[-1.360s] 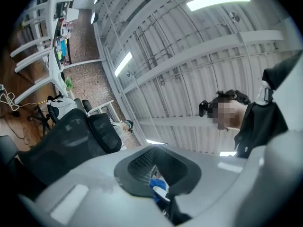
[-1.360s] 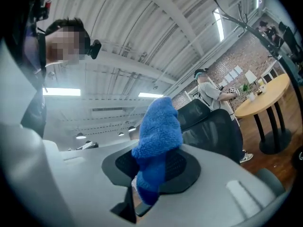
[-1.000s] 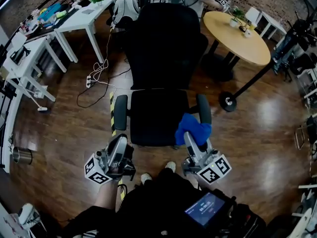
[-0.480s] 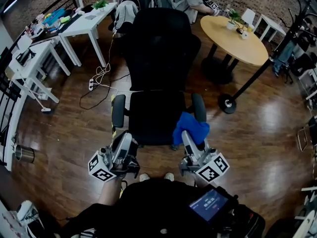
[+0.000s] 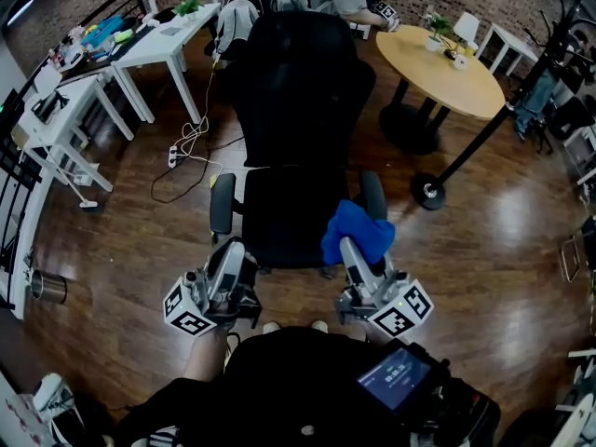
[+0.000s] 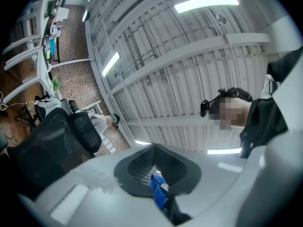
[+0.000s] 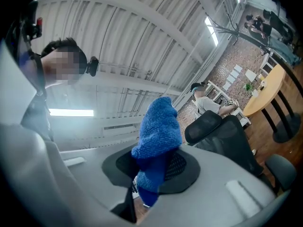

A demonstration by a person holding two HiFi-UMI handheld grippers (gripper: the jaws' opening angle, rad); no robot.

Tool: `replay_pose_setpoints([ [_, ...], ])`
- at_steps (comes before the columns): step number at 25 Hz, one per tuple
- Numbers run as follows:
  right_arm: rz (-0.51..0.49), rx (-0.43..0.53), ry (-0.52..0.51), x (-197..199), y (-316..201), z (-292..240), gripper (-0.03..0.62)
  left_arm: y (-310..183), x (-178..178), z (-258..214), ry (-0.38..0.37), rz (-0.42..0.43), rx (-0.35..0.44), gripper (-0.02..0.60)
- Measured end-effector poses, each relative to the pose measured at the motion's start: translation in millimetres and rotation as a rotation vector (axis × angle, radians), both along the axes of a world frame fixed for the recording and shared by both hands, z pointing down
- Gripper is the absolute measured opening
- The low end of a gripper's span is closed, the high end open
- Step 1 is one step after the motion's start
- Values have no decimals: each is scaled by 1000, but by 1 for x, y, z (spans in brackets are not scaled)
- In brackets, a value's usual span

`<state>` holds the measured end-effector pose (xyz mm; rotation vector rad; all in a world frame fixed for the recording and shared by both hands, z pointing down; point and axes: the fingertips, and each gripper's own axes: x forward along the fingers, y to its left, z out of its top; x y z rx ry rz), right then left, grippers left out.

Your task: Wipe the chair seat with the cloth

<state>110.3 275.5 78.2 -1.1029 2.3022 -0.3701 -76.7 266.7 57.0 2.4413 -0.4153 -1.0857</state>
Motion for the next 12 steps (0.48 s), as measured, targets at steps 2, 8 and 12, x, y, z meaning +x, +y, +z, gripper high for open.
replay_pose_setpoints([
  [2, -1, 5, -2, -1, 0, -3, 83, -1, -1, -1, 2, -1, 2, -8],
  [8, 4, 10, -8, 0, -2, -6, 83, -1, -3, -3, 7, -4, 0, -8],
  [12, 9, 10, -12, 1, 1, -6, 83, 1, -4, -2, 8, -7, -2, -8],
])
